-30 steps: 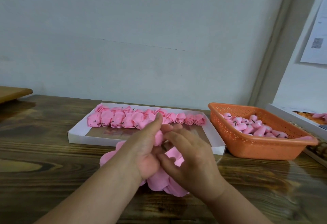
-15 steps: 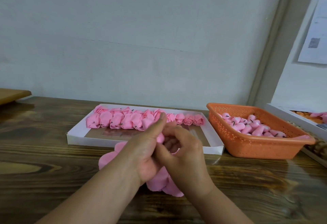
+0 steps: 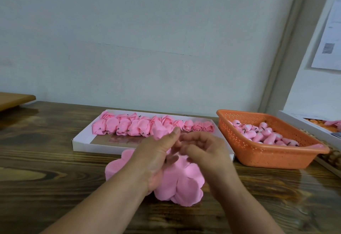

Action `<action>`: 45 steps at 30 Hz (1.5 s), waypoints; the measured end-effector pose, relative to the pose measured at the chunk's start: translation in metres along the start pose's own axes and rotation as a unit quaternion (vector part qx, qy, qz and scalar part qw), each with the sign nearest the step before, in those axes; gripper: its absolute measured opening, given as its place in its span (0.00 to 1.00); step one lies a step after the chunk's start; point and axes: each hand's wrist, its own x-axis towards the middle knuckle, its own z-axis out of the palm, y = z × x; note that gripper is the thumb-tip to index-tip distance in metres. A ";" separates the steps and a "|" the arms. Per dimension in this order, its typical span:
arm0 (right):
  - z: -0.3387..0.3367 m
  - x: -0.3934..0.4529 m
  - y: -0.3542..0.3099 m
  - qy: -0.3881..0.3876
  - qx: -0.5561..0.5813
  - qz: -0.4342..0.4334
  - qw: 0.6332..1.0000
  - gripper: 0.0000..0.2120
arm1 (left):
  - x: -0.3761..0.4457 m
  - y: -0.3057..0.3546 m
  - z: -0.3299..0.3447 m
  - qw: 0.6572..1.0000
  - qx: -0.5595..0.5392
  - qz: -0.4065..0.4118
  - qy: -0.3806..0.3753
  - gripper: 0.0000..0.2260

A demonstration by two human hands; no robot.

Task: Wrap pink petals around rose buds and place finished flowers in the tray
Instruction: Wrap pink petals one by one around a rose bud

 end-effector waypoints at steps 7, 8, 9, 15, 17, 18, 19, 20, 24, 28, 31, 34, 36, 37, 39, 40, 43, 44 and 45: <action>-0.018 0.006 -0.025 -0.057 -0.147 -0.120 0.980 0.11 | -0.005 -0.001 0.008 0.986 0.161 0.007 0.041 0.17; -0.019 0.007 -0.028 -0.077 -0.172 -0.130 0.973 0.13 | -0.006 -0.001 0.010 0.982 0.184 -0.002 0.042 0.20; -0.019 0.008 -0.030 -0.095 -0.192 -0.138 0.967 0.14 | -0.006 0.001 0.012 0.979 0.200 -0.007 0.048 0.21; -0.018 0.013 -0.040 -0.115 -0.191 -0.135 0.965 0.09 | -0.010 0.004 0.019 0.976 0.212 -0.044 0.032 0.13; -0.018 0.016 -0.042 -0.112 -0.199 -0.137 0.964 0.11 | -0.012 0.001 0.017 0.976 0.213 -0.036 0.006 0.11; -0.019 0.017 -0.043 -0.109 -0.204 -0.140 0.963 0.11 | -0.013 0.001 0.015 0.977 0.212 -0.036 -0.002 0.11; -0.021 0.018 -0.043 -0.106 -0.203 -0.142 0.963 0.11 | -0.013 0.000 0.014 0.977 0.207 -0.041 -0.005 0.12; -0.022 0.018 -0.043 -0.107 -0.197 -0.142 0.964 0.10 | -0.013 0.000 0.012 0.979 0.199 -0.046 -0.007 0.13; -0.025 0.013 -0.037 -0.156 -0.229 -0.124 0.953 0.05 | -0.013 0.003 0.012 0.984 0.171 -0.054 -0.017 0.10; -0.025 0.015 -0.031 -0.168 -0.216 -0.119 0.955 0.04 | -0.014 0.002 0.011 0.984 0.170 -0.042 -0.039 0.05; -0.026 0.018 -0.030 -0.160 -0.218 -0.132 0.954 0.06 | -0.016 0.005 0.011 0.982 0.178 -0.043 -0.054 0.05; -0.024 0.019 -0.026 -0.141 -0.234 -0.152 0.950 0.10 | -0.018 0.007 0.011 0.981 0.173 -0.051 -0.067 0.06; -0.024 0.019 -0.023 -0.117 -0.218 -0.128 0.960 0.10 | -0.018 0.007 0.011 0.981 0.170 -0.052 -0.071 0.06; -0.024 0.020 -0.022 -0.111 -0.197 -0.101 0.969 0.08 | -0.018 0.007 0.011 0.981 0.171 -0.051 -0.071 0.05; -0.027 0.020 -0.021 -0.123 -0.148 -0.043 0.980 0.06 | -0.019 0.007 0.012 0.981 0.173 -0.044 -0.075 0.02; -0.029 0.019 -0.021 -0.137 -0.129 -0.020 0.982 0.07 | -0.019 0.007 0.013 0.981 0.175 -0.042 -0.078 0.04; -0.033 0.019 -0.022 -0.178 -0.111 0.013 0.978 0.12 | -0.019 0.006 0.015 0.979 0.180 -0.043 -0.088 0.07; -0.033 0.019 -0.023 -0.186 -0.119 0.012 0.975 0.12 | -0.020 0.006 0.015 0.978 0.180 -0.044 -0.091 0.07; -0.033 0.020 -0.024 -0.189 -0.128 0.008 0.974 0.11 | -0.020 0.005 0.016 0.978 0.180 -0.044 -0.093 0.07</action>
